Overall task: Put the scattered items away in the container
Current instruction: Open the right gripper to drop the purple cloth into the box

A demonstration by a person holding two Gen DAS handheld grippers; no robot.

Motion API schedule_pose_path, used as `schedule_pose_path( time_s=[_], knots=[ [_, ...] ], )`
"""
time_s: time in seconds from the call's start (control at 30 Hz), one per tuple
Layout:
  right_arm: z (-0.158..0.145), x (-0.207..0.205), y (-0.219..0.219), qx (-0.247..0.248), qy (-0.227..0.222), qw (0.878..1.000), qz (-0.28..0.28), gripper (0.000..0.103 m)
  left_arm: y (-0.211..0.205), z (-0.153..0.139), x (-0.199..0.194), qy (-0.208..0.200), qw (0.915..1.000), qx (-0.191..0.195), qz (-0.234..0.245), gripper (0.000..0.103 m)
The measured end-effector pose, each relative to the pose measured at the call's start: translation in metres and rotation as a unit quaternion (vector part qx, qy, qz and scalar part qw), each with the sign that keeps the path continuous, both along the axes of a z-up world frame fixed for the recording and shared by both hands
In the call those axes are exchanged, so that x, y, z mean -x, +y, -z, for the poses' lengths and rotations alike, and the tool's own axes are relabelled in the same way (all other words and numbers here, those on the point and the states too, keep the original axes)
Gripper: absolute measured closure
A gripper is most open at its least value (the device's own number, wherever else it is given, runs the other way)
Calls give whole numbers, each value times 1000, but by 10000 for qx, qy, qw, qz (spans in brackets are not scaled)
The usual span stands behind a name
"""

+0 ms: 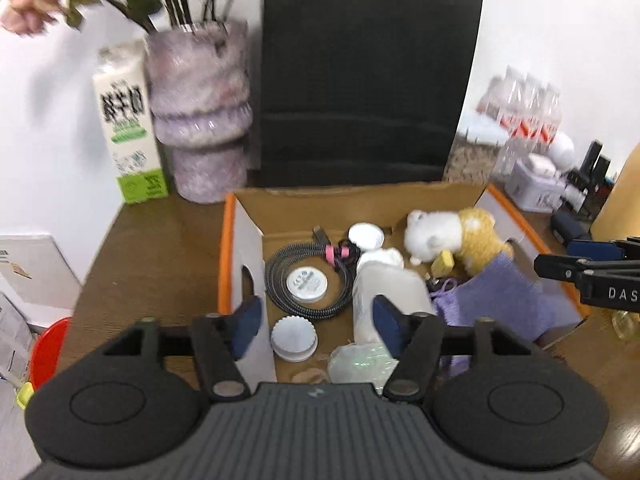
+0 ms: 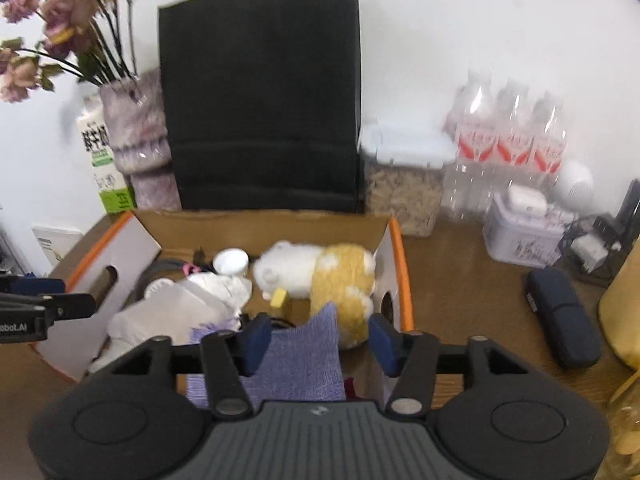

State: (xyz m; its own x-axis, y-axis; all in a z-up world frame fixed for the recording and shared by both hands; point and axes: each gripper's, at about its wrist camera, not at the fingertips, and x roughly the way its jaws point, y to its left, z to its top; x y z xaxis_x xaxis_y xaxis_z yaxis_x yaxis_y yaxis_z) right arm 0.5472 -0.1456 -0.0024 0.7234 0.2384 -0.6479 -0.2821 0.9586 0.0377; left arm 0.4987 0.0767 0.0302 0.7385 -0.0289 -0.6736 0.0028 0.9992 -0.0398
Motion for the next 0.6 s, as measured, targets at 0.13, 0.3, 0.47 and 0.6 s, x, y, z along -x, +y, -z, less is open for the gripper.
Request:
schedule_pose_path(
  time_s=[0.13,0.3,0.47,0.6],
  knots=[
    [-21,23,0,61,-156,9997,-158,19,-1,-16,25,-11,10000,76,-41,18],
    [-30,56,-6,-87,-50,9996,-271,19,1,-21,63,61,9992,236,-310,16],
    [-33,102,-15,-146,-163,9990,-398,17,-1,-26,122,-383,9983,202,-400,10],
    [-23,146,-28,-275,-201,9982,-495,15,-3,-24,172,-617,9969,328,-350,7]
  ],
)
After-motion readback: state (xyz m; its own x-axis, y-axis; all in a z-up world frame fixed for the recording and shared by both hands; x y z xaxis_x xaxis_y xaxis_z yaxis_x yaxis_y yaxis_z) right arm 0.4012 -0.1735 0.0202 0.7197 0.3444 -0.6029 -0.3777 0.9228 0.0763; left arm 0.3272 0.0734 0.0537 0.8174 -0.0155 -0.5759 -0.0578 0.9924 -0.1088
